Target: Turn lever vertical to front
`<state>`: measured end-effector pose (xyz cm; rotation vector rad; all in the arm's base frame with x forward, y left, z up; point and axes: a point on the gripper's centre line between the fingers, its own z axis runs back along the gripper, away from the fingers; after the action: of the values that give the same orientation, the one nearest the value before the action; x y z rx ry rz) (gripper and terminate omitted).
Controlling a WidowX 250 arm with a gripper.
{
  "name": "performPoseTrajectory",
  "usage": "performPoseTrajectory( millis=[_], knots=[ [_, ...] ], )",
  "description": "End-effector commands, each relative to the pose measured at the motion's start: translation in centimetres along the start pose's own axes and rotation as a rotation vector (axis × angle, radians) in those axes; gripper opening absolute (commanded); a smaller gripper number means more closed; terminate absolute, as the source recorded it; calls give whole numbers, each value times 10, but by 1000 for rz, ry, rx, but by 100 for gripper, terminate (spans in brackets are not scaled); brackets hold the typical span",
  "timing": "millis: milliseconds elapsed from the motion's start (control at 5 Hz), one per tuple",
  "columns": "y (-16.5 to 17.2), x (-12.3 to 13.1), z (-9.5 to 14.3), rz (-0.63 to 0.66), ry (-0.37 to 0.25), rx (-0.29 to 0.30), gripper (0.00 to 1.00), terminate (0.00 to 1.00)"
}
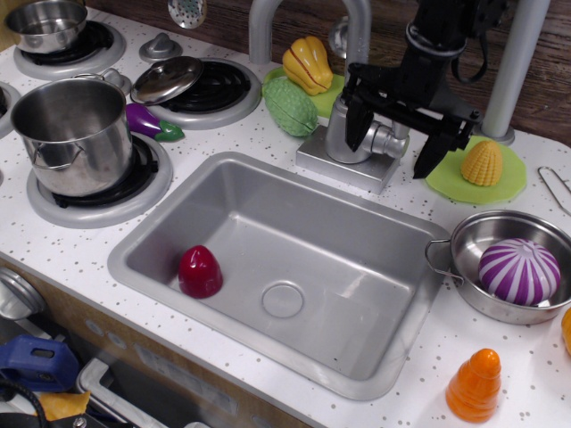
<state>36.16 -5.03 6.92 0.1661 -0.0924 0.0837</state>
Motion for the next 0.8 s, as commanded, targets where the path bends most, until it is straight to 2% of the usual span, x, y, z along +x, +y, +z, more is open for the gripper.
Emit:
performPoseTrajectory(
  millis=[0,200,600],
  knots=[
    [8,16,34,10,-113,7,100,0],
    [8,27,31,13,-162,38,100,0],
    [1,48,36,34,-239,8,100,0]
  ],
)
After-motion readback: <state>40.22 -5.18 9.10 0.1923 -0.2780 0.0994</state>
